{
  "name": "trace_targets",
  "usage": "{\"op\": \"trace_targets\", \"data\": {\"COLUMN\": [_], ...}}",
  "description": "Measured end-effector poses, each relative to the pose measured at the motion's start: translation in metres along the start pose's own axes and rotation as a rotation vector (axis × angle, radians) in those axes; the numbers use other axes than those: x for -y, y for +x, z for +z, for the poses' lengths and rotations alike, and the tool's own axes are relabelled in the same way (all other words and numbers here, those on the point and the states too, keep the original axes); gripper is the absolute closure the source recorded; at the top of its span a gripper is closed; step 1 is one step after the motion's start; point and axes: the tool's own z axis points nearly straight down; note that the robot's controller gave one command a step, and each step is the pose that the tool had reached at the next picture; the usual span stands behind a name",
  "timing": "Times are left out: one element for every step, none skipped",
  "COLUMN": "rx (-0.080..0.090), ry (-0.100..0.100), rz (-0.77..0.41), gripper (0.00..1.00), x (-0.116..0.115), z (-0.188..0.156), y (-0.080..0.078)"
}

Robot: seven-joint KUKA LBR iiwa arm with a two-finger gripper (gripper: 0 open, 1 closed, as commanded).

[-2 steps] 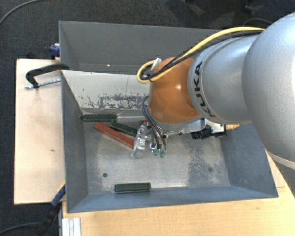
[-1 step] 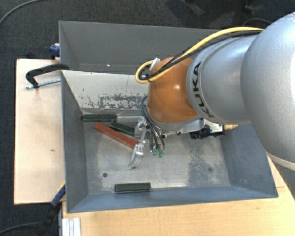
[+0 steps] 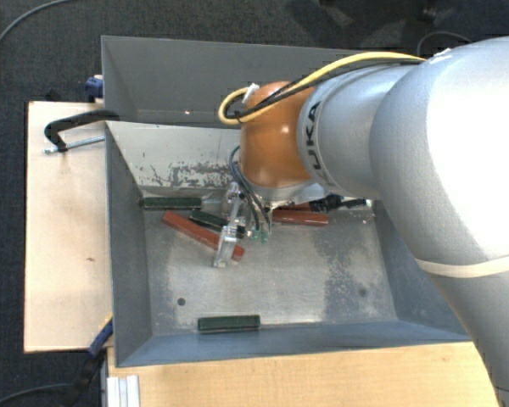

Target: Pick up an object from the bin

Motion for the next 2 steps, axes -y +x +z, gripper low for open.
{"op": "trace_targets", "data": {"rx": [-0.002,0.004], "ry": [0.0,-0.003], "rz": [0.001,-0.406], "gripper": [1.0,1.0], "x": [0.0,-0.029], "z": [-0.003,-0.102], "y": [0.002,0.007]}}
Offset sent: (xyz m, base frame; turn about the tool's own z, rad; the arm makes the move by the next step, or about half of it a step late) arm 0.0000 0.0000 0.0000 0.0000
